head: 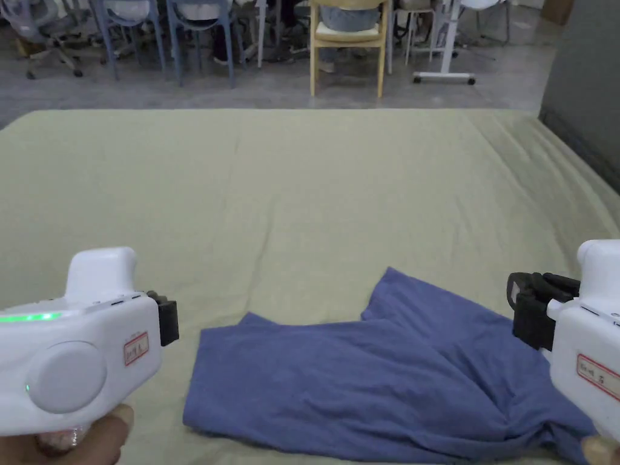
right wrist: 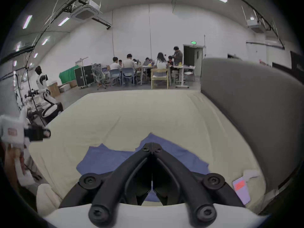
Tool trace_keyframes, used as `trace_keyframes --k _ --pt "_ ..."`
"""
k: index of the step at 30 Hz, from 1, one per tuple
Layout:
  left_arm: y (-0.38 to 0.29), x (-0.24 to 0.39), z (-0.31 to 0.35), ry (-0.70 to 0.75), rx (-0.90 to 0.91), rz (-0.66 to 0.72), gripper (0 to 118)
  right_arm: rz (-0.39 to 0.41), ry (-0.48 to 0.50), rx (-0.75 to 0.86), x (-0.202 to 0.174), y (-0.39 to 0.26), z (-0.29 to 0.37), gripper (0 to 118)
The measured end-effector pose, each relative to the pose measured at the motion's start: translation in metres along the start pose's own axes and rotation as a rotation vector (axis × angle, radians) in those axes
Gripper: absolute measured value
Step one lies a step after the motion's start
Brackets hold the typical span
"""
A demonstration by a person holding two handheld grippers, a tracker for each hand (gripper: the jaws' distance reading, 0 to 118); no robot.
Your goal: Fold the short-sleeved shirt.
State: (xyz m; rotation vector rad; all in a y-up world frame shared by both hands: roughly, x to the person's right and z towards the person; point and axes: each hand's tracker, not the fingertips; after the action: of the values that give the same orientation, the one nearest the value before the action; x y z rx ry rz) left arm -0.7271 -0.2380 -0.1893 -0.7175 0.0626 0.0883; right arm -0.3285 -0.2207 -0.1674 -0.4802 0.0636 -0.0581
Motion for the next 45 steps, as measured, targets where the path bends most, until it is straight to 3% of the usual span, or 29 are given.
trace_keyframes --k 3,8,9,10,11,14,21,22,25,26,28,30,34,39,40,41,42,44,45 --pt "-0.015 -0.010 -0.027 0.021 -0.088 -0.030 0 -0.034 0.053 -0.045 -0.009 -0.006 -0.019 2" --pt "-0.005 -0.010 -0.085 0.001 -0.101 -0.015 4 0.002 0.070 -0.053 -0.018 -0.007 -0.034 2" --pt "-0.002 -0.008 -0.101 0.007 -0.106 -0.027 51 0.008 0.072 -0.060 -0.018 -0.008 -0.037 2" --pt "0.002 -0.007 -0.122 0.013 -0.122 -0.039 105 0.014 0.074 -0.070 -0.018 -0.010 -0.040 2" --pt "0.006 -0.006 -0.146 0.016 -0.143 -0.040 118 0.018 0.074 -0.081 -0.017 -0.012 -0.044 2" --pt "0.008 -0.014 -0.216 -0.051 -0.270 -0.059 118 0.025 0.054 -0.121 -0.011 -0.019 -0.058 2" --pt "-0.018 -0.019 -0.334 0.089 -0.402 -0.165 118 0.024 -0.017 -0.206 0.006 -0.033 -0.088 2" --pt "-0.019 -0.023 -0.335 0.027 -0.398 -0.133 118 0.028 -0.026 -0.216 0.006 -0.034 -0.091 2" --pt "-0.019 -0.022 -0.324 0.027 -0.347 -0.108 118 0.041 -0.058 -0.242 0.008 -0.038 -0.101 2" --pt "-0.021 -0.021 -0.319 0.020 -0.335 -0.112 114 0.042 -0.066 -0.249 0.008 -0.040 -0.103 2" --pt "-0.022 -0.010 -0.300 -0.031 -0.292 -0.125 74 0.044 -0.089 -0.264 0.012 -0.042 -0.111 2" --pt "-0.020 -0.004 -0.277 -0.038 -0.222 -0.150 0 0.059 -0.133 -0.270 0.024 -0.043 -0.120 2" --pt "-0.014 0.009 -0.244 -0.117 -0.189 -0.122 0 0.078 -0.178 -0.290 0.053 -0.037 -0.139 2" --pt "0.000 0.005 -0.212 -0.164 -0.138 -0.029 0 0.031 -0.159 -0.358 0.117 -0.019 -0.178 3" --pt "0.000 0.003 -0.212 -0.164 -0.135 -0.032 0 0.014 -0.148 -0.374 0.130 -0.017 -0.190 20" --pt "0.003 0.003 -0.207 -0.165 -0.131 -0.035 0 0.009 -0.111 -0.418 0.144 -0.016 -0.206 69" --pt "0.005 0.005 -0.204 -0.161 -0.127 -0.040 0 0.027 -0.095 -0.498 0.150 -0.015 -0.220 92" --pt "0.004 0.006 -0.200 -0.155 -0.120 -0.048 0 0.024 -0.154 -0.633 0.164 -0.021 -0.251 118" --pt "0.005 0.006 -0.198 -0.154 -0.122 -0.047 0 0.012 -0.142 -0.571 0.172 -0.025 -0.265 111"
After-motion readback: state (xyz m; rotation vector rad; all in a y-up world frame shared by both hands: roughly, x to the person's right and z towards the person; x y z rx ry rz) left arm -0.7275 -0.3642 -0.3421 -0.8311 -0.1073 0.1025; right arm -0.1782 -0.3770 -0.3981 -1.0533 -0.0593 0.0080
